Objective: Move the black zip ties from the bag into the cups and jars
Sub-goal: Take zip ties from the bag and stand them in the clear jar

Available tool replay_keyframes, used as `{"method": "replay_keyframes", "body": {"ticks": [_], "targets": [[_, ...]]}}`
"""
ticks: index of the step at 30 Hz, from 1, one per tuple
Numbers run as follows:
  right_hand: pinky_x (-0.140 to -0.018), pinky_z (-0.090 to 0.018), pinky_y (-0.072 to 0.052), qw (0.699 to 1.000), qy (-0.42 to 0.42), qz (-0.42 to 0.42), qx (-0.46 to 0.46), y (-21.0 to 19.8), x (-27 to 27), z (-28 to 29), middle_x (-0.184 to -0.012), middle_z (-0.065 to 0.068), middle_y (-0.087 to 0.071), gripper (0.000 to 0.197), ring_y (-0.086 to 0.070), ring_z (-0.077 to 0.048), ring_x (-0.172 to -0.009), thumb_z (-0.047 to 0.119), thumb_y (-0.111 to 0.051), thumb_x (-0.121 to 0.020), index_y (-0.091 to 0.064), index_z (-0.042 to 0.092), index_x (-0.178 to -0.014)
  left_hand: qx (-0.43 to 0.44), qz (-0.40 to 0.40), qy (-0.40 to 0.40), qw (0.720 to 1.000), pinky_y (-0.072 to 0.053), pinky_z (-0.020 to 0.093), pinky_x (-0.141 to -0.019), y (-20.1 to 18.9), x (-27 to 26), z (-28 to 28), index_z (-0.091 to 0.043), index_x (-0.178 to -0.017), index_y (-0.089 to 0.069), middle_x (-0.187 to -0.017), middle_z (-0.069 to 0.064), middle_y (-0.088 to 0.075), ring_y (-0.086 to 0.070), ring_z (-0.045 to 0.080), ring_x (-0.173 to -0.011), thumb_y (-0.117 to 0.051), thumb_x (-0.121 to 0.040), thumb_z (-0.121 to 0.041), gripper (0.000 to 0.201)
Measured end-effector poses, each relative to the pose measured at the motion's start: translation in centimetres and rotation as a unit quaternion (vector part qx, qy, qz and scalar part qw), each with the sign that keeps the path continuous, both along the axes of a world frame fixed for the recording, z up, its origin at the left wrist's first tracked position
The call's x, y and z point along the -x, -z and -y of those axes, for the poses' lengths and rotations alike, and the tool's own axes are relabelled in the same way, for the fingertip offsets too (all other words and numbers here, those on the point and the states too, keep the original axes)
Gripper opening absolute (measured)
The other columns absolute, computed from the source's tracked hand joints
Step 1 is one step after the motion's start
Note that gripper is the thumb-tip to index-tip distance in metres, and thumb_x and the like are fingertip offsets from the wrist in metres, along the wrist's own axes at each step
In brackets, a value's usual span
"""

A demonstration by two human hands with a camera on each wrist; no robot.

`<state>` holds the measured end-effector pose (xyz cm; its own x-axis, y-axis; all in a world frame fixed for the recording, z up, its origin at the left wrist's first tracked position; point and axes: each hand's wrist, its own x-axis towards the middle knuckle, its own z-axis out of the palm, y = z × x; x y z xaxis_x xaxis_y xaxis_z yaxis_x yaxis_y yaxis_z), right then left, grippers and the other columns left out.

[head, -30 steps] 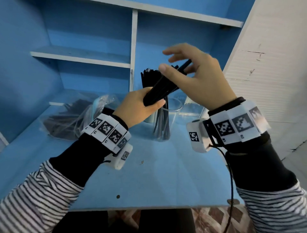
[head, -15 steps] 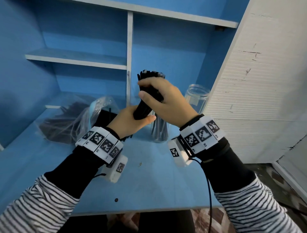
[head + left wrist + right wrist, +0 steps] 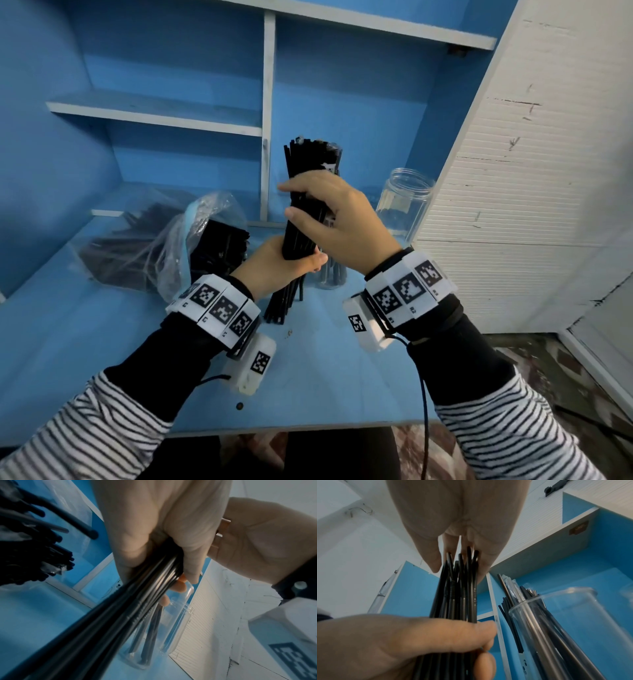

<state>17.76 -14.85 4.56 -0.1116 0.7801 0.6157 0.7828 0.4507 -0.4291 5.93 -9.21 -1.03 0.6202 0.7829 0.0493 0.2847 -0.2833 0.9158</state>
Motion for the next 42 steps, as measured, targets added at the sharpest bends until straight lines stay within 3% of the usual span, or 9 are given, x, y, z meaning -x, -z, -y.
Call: {"method": "replay_keyframes", "body": {"ticks": [8,12,16,20,24,29,31,35,42], "targets": [[-0.102,-0.015,-0.039,1.0,0.001,-0.005,0.002,0.5,0.3,0.0,-0.124,-0.001,-0.059,0.032,-0.051,-0.003,-0.113,0.016,-0.062,-0.092,-0.061,0.01,-0.124,0.012,-0.06,0.043,0.997,-0.051,0.028,-0.09,0.9,0.5,-0.8,-0.011,-0.093,-0.071,-0.094,0.003,-0.073,-0.067,0.011,-0.091,-0.07,-0.086,-0.031,0.022],[-0.103,-0.018,-0.039,1.0,0.003,0.017,0.014,0.1,0.3,0.2,-0.123,0.0,-0.06,0.038,-0.051,-0.006,-0.117,0.022,-0.066,-0.09,-0.06,0.01,-0.125,-0.009,-0.067,0.045,0.997,-0.048,0.014,-0.077,1.0,0.5,-0.5,-0.008,-0.087,-0.068,-0.085,-0.001,-0.072,-0.066,0.006,-0.083,-0.062,-0.091,-0.038,0.031],[-0.102,-0.022,-0.04,0.996,0.05,-0.069,-0.007,-1.3,-0.5,1.6,-0.134,0.001,-0.046,0.077,-0.045,-0.012,-0.123,0.04,-0.075,-0.079,-0.038,0.015,-0.141,-0.011,-0.008,0.053,0.999,-0.048,0.039,-0.097,0.1,0.6,-0.3,-0.018,-0.068,-0.058,-0.072,-0.004,-0.065,-0.071,0.011,-0.086,-0.059,-0.091,-0.04,0.032],[-0.097,-0.021,-0.037,0.992,0.075,-0.075,0.069,-2.0,-1.8,2.6,-0.124,0.008,-0.042,0.096,-0.04,-0.006,-0.116,0.069,-0.069,-0.057,-0.041,0.025,-0.137,-0.04,-0.009,0.124,0.991,-0.052,0.04,-0.089,-1.5,0.9,0.4,-0.031,-0.061,-0.057,-0.067,-0.006,-0.064,-0.068,0.013,-0.077,-0.061,-0.09,-0.042,0.03],[-0.098,-0.013,-0.04,0.976,-0.026,-0.055,0.211,-1.6,-1.6,2.8,-0.114,0.037,-0.048,0.065,-0.047,0.012,-0.109,0.044,-0.083,-0.068,-0.056,0.022,-0.123,-0.033,-0.085,0.233,0.968,-0.053,0.038,-0.081,-2.8,0.6,1.5,-0.013,-0.069,-0.061,-0.066,0.0,-0.062,-0.065,0.018,-0.072,-0.064,-0.09,-0.032,0.028],[-0.07,-0.015,-0.049,0.978,-0.075,-0.063,0.183,-2.3,-1.2,3.2,-0.084,-0.007,-0.068,0.006,-0.064,-0.009,-0.077,0.007,-0.069,-0.086,-0.07,0.001,-0.089,0.002,-0.069,0.245,0.967,-0.052,0.032,-0.075,-3.3,0.0,1.8,-0.01,-0.062,-0.06,-0.061,0.003,-0.056,-0.057,0.016,-0.065,-0.071,-0.085,-0.025,0.03],[-0.065,-0.015,-0.049,0.986,-0.053,-0.072,0.143,-3.4,-1.3,3.4,-0.078,-0.013,-0.066,0.007,-0.062,-0.01,-0.071,0.002,-0.066,-0.086,-0.065,-0.004,-0.084,-0.017,-0.025,0.215,0.976,-0.048,0.026,-0.067,-3.7,-0.4,1.7,-0.001,-0.073,-0.06,-0.064,0.001,-0.058,-0.056,0.012,-0.064,-0.074,-0.083,-0.025,0.03],[-0.061,-0.017,-0.046,0.99,-0.004,-0.135,0.03,-6.8,-2.8,3.2,-0.067,-0.006,-0.056,0.012,-0.057,-0.008,-0.063,-0.001,-0.062,-0.086,-0.059,-0.009,-0.078,-0.068,0.104,0.087,0.988,-0.043,0.014,-0.061,-4.1,-1.1,1.3,-0.02,-0.098,-0.056,-0.079,-0.014,-0.057,-0.055,-0.002,-0.065,-0.082,-0.073,-0.028,0.038],[-0.058,-0.023,-0.042,0.975,0.135,-0.165,-0.058,-10.4,-6.2,1.6,-0.065,-0.004,-0.05,0.016,-0.05,-0.011,-0.061,0.01,-0.061,-0.076,-0.054,-0.004,-0.072,-0.046,0.075,-0.05,0.995,-0.043,0.025,-0.09,-2.1,-2.9,-1.6,-0.027,-0.129,-0.033,-0.119,-0.002,-0.047,-0.049,0.012,-0.113,-0.086,-0.057,-0.047,0.091]]}}
